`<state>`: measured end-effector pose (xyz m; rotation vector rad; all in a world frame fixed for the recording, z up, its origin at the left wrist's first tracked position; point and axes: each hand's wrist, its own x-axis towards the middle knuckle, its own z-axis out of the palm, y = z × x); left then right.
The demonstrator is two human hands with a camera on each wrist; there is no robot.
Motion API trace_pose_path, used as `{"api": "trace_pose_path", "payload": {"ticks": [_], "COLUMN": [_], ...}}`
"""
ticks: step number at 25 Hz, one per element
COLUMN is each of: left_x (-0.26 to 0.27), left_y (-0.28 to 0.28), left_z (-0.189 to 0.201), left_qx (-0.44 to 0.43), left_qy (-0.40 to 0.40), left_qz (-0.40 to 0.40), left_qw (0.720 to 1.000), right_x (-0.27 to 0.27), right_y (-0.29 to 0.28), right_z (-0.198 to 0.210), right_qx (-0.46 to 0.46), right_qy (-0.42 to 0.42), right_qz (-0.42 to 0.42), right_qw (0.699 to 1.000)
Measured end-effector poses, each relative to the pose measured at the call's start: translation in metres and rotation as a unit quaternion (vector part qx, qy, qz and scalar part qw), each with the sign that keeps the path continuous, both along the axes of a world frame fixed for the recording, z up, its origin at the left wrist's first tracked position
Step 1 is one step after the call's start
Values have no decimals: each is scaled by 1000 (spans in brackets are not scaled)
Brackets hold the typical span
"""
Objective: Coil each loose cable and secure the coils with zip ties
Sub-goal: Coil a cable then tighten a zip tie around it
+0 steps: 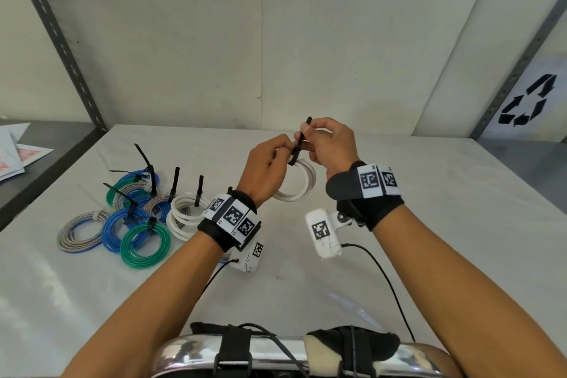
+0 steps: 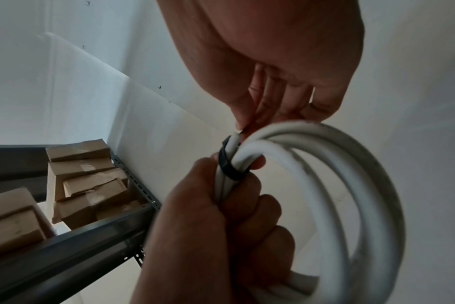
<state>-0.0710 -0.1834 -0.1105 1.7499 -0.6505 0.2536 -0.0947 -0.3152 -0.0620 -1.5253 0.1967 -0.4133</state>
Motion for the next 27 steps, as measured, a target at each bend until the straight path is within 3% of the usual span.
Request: {"api": "trace_pose_path", "payload": {"ticks": [4, 13, 17, 24, 27], "left_x": [4, -3, -9, -8, -9], "left_y": [4, 4, 3, -6, -6], "left_z": [8, 9, 11, 7, 5], "left_qx": [-59, -76, -112, -81, -93], "left_qy": [74, 73, 27, 9, 37], "left_qz": [1, 35, 43, 29, 30], "left_qw": [996, 994, 992, 996, 995], "right_x": [6, 11, 10, 7, 3], "right_y": [9, 16, 17, 5, 1], "right_z": [7, -7, -9, -7, -8], "right_qx": [-26, -99, -103, -8, 27], "right_qy": [9, -21, -29, -44, -25], "right_qz": [10, -8, -10, -42, -24], "right_qw": [1000, 995, 994, 998, 999]}}
